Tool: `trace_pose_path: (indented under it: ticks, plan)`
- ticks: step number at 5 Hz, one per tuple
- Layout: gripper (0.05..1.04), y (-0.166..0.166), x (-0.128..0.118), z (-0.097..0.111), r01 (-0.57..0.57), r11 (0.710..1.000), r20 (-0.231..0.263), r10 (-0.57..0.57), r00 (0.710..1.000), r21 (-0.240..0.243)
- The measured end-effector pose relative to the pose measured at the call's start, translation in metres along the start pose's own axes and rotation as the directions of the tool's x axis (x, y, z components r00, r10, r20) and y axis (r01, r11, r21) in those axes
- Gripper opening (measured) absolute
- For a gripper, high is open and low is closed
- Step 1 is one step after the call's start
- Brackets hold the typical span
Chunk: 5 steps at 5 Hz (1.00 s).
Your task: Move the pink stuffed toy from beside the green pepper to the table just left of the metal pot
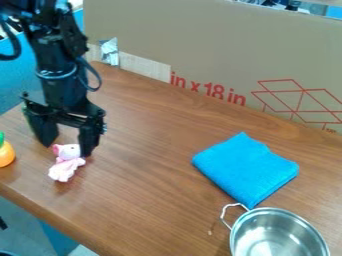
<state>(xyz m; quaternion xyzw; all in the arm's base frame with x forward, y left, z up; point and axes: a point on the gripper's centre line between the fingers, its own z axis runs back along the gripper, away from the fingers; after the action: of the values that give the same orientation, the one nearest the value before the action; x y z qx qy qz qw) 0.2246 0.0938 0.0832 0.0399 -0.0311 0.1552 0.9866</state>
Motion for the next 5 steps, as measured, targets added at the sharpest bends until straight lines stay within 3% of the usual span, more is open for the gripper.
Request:
trace_pose_path:
  ticks: [2, 4, 5]
  plan:
    - [0.999, 0.011, -0.003, -0.030, -0.034, 0.999, -0.077, 0.032, 0.997, -0.030]
    - [0.999, 0.001, 0.005, -0.051, -0.048, 0.994, -0.069, 0.041, 0.997, -0.097]
    - [0.946, 0.004, 0.003, -0.057, -0.038, 0.996, -0.090, 0.031, 0.995, -0.077]
